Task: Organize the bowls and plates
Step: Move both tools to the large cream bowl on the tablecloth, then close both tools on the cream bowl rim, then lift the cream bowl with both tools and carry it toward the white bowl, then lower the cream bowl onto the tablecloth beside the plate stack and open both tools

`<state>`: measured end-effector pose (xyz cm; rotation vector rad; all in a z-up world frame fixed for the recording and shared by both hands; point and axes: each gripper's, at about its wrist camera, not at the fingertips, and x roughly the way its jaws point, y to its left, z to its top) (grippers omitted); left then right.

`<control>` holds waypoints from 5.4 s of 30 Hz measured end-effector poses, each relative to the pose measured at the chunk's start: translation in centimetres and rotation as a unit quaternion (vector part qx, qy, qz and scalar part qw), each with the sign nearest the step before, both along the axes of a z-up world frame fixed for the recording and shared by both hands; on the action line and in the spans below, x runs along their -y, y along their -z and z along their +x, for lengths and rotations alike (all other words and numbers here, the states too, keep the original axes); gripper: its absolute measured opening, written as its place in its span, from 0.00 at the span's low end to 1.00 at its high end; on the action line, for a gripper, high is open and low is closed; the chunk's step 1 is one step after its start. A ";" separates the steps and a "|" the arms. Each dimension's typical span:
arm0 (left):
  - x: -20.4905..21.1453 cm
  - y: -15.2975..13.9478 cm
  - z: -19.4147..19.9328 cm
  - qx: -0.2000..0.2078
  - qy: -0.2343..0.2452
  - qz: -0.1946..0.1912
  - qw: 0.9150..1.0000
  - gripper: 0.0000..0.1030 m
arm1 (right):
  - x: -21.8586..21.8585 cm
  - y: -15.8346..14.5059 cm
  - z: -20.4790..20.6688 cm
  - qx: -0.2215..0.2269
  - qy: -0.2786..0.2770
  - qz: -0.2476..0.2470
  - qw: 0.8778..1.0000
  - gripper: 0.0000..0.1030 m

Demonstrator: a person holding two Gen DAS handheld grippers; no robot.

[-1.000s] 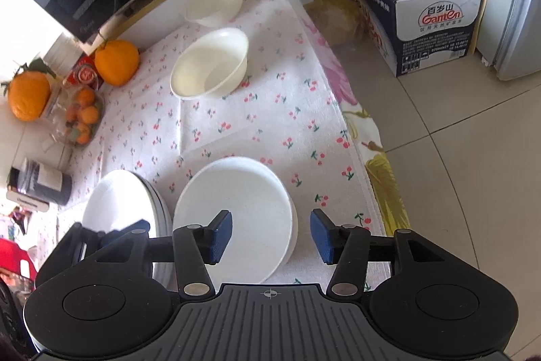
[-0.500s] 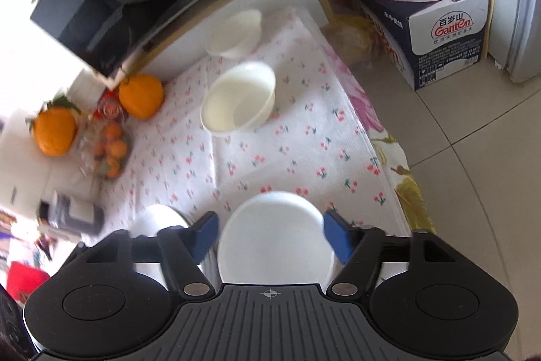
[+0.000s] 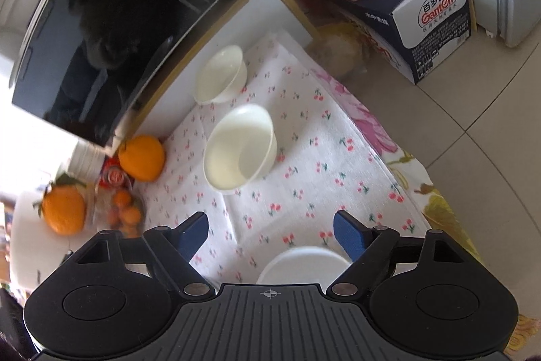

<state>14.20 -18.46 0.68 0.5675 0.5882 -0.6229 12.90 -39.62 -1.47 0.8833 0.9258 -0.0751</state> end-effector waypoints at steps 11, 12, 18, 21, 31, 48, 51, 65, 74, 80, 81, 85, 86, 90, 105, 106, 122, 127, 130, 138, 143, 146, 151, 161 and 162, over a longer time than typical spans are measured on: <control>0.1 3.1 5.6 -0.042 0.095 -0.027 0.994 1.00 | -0.4 3.3 3.7 0.024 0.069 0.044 0.996 0.82; 0.1 3.5 6.0 -0.046 0.101 -0.028 0.993 0.99 | -0.5 3.6 3.9 0.025 0.076 0.049 0.996 0.82; 0.6 5.2 7.9 -0.084 0.140 -0.046 0.986 1.00 | -0.8 5.2 5.1 0.035 0.110 0.067 0.991 0.82; 1.0 6.0 8.3 -0.090 0.163 -0.037 0.982 0.99 | -1.1 5.8 5.5 0.040 0.123 0.075 0.989 0.81; 0.9 6.7 9.2 -0.095 0.181 -0.034 0.978 0.99 | -1.7 7.5 6.3 0.036 0.140 0.067 0.987 0.56; 1.0 6.8 9.5 -0.096 0.185 -0.036 0.977 0.89 | -2.3 8.1 6.9 0.031 0.129 0.052 0.990 0.16; 1.1 6.8 9.6 -0.095 0.183 -0.036 0.978 0.87 | -2.3 8.1 6.9 0.030 0.128 0.050 0.990 0.15; 1.1 6.4 9.5 -0.088 0.178 -0.040 0.979 0.84 | -3.0 7.2 7.0 0.041 0.105 0.012 0.994 0.15; 0.8 5.5 8.9 -0.077 0.174 -0.037 0.981 0.84 | -3.6 6.0 6.9 0.055 0.082 -0.003 0.995 0.15; 0.9 4.7 8.5 -0.071 0.174 -0.034 0.982 0.84 | -3.5 4.7 6.5 0.069 0.073 -0.010 0.995 0.15; 0.9 4.5 8.3 -0.068 0.174 -0.033 0.982 0.84 | -3.5 4.5 6.4 0.072 0.072 -0.011 0.995 0.15; 1.1 3.8 7.6 -0.059 0.175 -0.032 0.982 0.84 | -3.5 3.4 5.8 0.083 0.066 -0.017 0.994 0.15; 1.0 3.6 7.4 -0.058 0.174 -0.032 0.982 0.84 | -3.4 3.1 5.6 0.086 0.063 -0.019 0.994 0.15; 0.9 2.8 6.6 -0.053 0.171 -0.036 0.983 0.84 | -3.4 1.8 4.9 0.099 0.054 -0.025 0.993 0.15; 0.9 0.5 3.5 -0.032 0.124 -0.061 0.990 0.80 | -3.5 -2.2 1.7 0.115 0.018 -0.038 0.993 0.15; 0.9 0.3 3.2 -0.032 0.121 -0.063 0.990 0.80 | -3.5 -2.3 1.4 0.114 0.015 -0.038 0.993 0.15; 0.9 -1.0 -1.0 -0.026 0.093 -0.063 0.993 0.81 | -3.7 -4.8 -2.8 0.111 -0.031 -0.057 0.992 0.15; 0.6 -1.1 -2.3 -0.024 0.085 -0.063 0.994 0.81 | -3.9 -5.2 -3.9 0.109 -0.049 -0.061 0.991 0.15; 0.3 -1.2 -3.3 -0.025 0.080 -0.065 0.994 0.81 | -4.0 -5.2 -4.4 0.106 -0.065 -0.069 0.990 0.15; 0.1 -0.7 -5.5 -0.033 0.065 -0.061 0.995 0.81 | -4.6 -4.8 -6.0 0.088 -0.102 -0.080 0.988 0.15; -0.1 -0.3 -6.8 -0.042 0.055 -0.063 0.996 0.81 | -4.8 -4.6 -7.0 0.078 -0.124 -0.083 0.986 0.15; -0.1 0.1 -7.6 -0.046 0.056 -0.061 0.996 0.81 | -5.0 -4.3 -7.6 0.068 -0.136 -0.094 0.984 0.16; 0.2 0.9 -8.3 -0.055 0.064 -0.055 0.995 0.81 | -4.7 -3.5 -8.1 0.050 -0.150 -0.103 0.982 0.16; 1.3 2.9 -9.6 -0.059 0.076 -0.010 0.995 0.81 | -4.4 -2.1 -8.6 0.008 -0.161 -0.117 0.980 0.16; 1.3 3.0 -9.8 -0.061 0.076 -0.007 0.995 0.81 | -4.4 -2.0 -8.6 0.005 -0.161 -0.118 0.980 0.16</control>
